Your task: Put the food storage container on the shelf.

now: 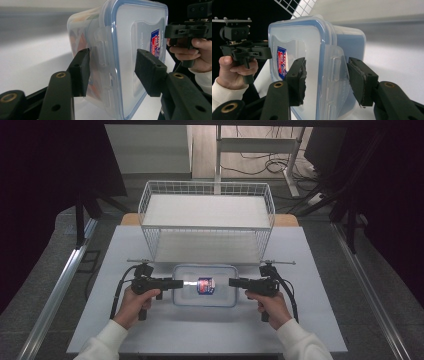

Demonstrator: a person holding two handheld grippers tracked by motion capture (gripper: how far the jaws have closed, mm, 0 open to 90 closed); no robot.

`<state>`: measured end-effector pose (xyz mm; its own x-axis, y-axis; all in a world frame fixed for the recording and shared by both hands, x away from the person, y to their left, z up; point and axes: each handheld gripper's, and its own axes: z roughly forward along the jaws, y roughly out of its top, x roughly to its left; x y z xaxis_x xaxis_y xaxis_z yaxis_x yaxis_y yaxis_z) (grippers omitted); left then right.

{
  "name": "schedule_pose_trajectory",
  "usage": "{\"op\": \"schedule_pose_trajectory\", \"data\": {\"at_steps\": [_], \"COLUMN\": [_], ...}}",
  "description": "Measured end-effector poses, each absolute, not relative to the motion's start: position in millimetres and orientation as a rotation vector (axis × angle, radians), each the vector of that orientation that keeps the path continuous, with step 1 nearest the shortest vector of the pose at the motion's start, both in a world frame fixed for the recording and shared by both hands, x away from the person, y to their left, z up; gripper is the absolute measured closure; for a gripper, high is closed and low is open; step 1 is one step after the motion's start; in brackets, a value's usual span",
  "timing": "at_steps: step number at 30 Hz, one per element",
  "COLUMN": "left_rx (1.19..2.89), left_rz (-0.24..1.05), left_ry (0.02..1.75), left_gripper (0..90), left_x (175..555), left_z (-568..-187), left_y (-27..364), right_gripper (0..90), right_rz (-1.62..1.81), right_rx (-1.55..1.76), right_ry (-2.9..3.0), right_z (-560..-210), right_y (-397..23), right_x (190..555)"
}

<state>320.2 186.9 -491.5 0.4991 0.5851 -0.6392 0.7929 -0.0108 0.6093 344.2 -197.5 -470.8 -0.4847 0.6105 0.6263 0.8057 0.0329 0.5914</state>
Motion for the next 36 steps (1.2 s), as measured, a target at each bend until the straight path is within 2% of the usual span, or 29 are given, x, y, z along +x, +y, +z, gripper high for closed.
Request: {"op": "schedule_pose_trajectory", "data": {"at_steps": [23, 36], "left_rx": [1.639, 1.593], "left_rz": [-0.189, -0.188], "left_ry": [1.204, 1.228], "left_gripper": [47.0, 47.0], "left_x": [385.7, 399.3], "left_z": [-503.4, -511.8], "left_y": [191.5, 187.4], "right_gripper": [49.7, 49.3], "right_rz": [-1.504, -1.525], "right_rx": [-1.467, -1.518], "right_ry": [-2.089, -2.038], "right_z": [-478.2, -489.9], "right_y": [-189.6, -194.1], "right_x": [422.2, 436.7]}}
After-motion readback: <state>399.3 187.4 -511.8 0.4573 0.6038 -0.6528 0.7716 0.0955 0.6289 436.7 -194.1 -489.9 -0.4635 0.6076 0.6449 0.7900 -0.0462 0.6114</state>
